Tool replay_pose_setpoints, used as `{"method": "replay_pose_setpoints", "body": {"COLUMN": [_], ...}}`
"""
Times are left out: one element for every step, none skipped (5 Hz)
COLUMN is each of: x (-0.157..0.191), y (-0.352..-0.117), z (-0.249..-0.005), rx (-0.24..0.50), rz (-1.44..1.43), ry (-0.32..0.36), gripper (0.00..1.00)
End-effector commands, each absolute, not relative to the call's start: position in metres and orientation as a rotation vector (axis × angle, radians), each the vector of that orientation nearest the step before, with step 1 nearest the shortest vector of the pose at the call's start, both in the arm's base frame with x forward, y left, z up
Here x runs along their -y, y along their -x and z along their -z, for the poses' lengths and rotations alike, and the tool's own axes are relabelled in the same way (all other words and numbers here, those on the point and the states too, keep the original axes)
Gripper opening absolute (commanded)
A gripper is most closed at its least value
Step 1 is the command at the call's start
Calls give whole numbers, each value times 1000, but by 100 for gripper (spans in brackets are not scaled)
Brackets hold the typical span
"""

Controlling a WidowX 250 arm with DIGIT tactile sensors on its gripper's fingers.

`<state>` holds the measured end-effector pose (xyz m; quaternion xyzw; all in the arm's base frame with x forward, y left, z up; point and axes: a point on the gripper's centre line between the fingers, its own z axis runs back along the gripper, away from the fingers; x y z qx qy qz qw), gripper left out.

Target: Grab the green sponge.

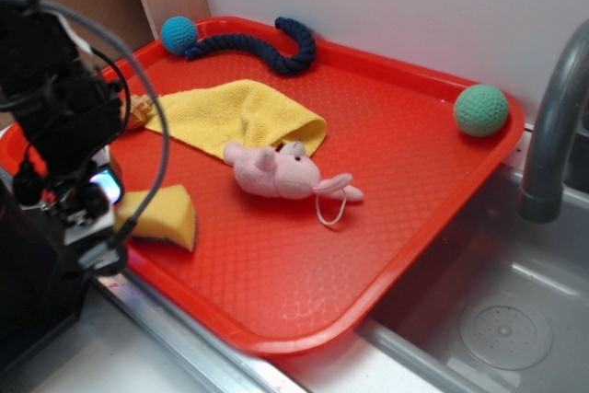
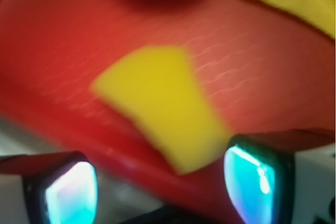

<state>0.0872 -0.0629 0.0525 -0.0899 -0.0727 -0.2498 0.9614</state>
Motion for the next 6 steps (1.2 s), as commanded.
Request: {"method": "replay_pose_setpoints", "body": {"x": [58,53,49,47,42,39], "y": [-140,-112,-104,-97,-93,-115], "z": [-49,-58,-65,-65,-75,-74], "rx": [97,104,124,113,122,103], "rz": [495,463,459,453,457,458], "ry": [151,129,111,94,79,79], "gripper": [100,100,100,100,100,100]}}
